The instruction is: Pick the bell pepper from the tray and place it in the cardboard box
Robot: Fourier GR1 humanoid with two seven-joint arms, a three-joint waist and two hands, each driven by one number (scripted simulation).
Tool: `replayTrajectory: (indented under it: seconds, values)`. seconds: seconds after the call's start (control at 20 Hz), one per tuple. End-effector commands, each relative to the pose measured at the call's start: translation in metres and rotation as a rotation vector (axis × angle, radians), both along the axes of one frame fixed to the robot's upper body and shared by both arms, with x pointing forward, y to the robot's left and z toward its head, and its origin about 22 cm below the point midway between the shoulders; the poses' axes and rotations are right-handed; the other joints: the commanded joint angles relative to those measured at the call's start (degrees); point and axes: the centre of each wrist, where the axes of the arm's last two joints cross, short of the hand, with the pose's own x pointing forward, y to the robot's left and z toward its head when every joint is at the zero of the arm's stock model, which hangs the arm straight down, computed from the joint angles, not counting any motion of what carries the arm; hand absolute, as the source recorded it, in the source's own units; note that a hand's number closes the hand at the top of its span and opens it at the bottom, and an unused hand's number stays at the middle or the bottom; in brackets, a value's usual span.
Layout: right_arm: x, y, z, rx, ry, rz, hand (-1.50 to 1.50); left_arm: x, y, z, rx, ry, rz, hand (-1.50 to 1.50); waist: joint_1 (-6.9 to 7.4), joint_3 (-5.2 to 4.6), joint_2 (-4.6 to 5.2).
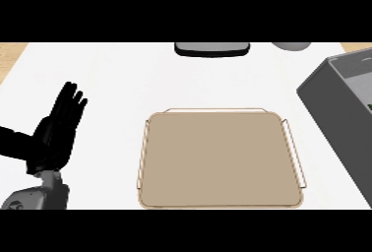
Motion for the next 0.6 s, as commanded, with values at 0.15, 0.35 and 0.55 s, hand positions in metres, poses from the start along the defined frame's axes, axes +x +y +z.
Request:
replayTrajectory:
  seconds: [0.15, 0.35, 0.55]
  values:
    - [-0.051, -0.05, -0.006, 0.075, -0.071, -0.031, -1.5, -0.005, -0.008, -0.003, -0.005, 0.007, -0.013, 0.0, -0.01, -0.02, -0.04]
    - [-0.063, -0.064, -0.027, 0.088, -0.108, -0.071, -1.5, 0.001, 0.001, 0.004, 0.002, 0.007, -0.003, 0.0, 0.45, 0.02, 0.16]
    - [-0.078, -0.077, -0.042, 0.102, -0.114, -0.07, -1.5, -0.007, 0.004, -0.007, -0.003, -0.015, -0.004, 0.0, 0.73, 0.05, 0.24]
